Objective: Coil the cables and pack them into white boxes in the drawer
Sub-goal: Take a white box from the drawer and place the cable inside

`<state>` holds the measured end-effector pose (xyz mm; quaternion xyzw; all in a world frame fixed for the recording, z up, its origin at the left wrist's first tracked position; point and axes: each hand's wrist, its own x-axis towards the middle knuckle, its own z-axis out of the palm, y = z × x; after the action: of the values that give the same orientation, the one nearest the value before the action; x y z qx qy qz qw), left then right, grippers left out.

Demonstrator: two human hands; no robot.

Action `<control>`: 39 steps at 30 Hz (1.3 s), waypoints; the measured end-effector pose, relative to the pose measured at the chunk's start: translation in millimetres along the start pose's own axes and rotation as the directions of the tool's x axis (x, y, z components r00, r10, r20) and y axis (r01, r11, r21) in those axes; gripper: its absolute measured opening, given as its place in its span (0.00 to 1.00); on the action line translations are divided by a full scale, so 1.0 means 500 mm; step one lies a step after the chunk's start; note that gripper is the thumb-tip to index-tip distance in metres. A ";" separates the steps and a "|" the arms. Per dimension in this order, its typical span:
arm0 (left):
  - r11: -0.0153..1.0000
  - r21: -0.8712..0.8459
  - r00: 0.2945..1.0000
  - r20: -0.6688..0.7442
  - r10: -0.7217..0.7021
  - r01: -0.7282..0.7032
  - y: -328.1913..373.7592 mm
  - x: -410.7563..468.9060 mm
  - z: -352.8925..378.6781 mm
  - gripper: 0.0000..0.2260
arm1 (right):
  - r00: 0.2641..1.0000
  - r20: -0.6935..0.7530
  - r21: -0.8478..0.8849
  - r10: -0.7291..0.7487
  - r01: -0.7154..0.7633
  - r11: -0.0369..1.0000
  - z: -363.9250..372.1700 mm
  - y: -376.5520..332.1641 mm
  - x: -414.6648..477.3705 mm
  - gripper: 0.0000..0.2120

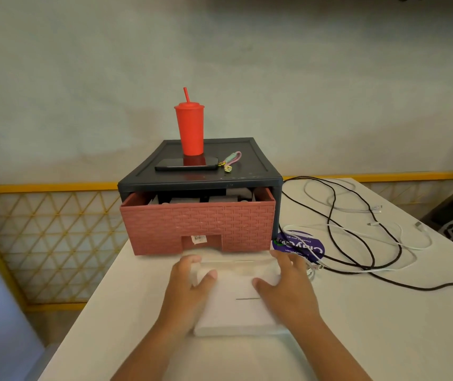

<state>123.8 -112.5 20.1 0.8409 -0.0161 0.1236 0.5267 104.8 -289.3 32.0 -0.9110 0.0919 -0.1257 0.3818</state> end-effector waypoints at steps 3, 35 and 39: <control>0.970 -0.200 0.990 -0.003 -0.138 0.135 -0.015 0.003 0.000 0.14 | 0.997 -0.050 0.072 -0.065 0.068 0.995 0.019 -0.013 0.008 0.32; 0.935 -0.354 0.984 0.178 0.030 0.035 -0.042 0.037 -0.060 0.33 | 0.953 -0.149 0.173 0.264 -0.238 0.956 -0.062 0.089 0.085 0.09; 0.935 -0.352 0.986 0.163 0.027 0.032 -0.036 0.035 -0.062 0.33 | 0.963 -0.129 0.159 0.238 -0.217 0.963 -0.063 0.091 0.092 0.11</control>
<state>137.7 -75.0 21.0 0.7398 -0.0806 0.0479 0.6663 136.0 -354.1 27.9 -0.8529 0.2147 -0.1541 0.4502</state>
